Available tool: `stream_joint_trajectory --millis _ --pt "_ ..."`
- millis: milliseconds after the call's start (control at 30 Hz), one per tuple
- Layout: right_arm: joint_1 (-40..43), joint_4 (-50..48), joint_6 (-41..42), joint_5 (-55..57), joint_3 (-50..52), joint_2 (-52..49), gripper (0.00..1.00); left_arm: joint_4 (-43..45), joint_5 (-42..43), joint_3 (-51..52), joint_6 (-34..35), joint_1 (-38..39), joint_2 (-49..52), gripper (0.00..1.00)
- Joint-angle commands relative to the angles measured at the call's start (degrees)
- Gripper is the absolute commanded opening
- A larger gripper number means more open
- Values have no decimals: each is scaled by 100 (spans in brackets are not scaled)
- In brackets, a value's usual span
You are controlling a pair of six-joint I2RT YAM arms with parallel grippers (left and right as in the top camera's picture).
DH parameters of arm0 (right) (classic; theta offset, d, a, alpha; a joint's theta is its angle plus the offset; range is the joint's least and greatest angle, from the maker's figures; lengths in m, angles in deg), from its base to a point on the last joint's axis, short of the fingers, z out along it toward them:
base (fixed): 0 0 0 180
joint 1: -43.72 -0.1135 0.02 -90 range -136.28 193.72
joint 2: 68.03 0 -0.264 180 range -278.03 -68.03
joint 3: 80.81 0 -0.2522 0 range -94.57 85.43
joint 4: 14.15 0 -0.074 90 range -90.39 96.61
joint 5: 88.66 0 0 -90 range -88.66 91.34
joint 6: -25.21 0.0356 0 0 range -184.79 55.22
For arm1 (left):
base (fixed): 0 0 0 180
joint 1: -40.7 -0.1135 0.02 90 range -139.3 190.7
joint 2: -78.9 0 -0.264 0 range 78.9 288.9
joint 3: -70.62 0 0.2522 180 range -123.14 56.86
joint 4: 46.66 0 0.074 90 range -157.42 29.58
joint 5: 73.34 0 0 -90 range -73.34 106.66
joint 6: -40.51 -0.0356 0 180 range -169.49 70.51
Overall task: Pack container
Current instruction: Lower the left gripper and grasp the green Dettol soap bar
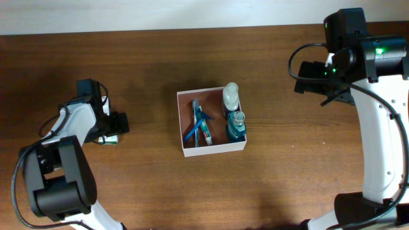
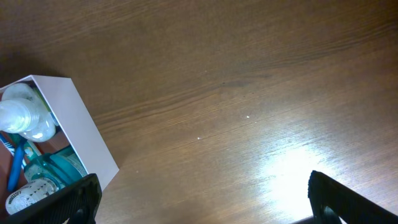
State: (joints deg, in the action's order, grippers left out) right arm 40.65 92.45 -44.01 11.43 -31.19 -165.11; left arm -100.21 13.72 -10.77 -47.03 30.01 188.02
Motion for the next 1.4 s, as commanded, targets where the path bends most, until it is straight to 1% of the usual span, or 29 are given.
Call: stream_joint_trajectory --millis 0,67,367,433,500,567,700,967,1133,1200,1367 --pt "20 -4 2 92 -39 7 98 -7 85 55 -81 -35 81 79" --pt "20 -4 2 94 -39 7 98 -31 85 55 -81 -35 81 71" --pt "20 -4 2 92 -39 7 98 15 85 140 -79 -35 83 69" --pt "20 -4 2 92 -39 7 98 17 85 140 -79 -35 83 61" --pt "20 -4 2 94 -39 7 98 15 118 140 -76 -33 83 49" --pt "20 -4 2 92 -39 7 98 24 243 138 -74 -35 81 44" --pt "20 -4 2 92 -39 7 98 37 321 111 -76 -35 81 38" --pt "20 -4 2 94 -39 7 98 -260 328 -186 -74 -33 -48 32" --pt "20 -4 2 92 -39 7 98 -350 433 -293 -35 -33 -424 32" --pt "20 -4 2 92 -39 7 98 -356 437 -293 87 -31 -634 32" --pt "20 -4 2 92 -39 7 98 -396 999 -293 118 11 -1215 31"
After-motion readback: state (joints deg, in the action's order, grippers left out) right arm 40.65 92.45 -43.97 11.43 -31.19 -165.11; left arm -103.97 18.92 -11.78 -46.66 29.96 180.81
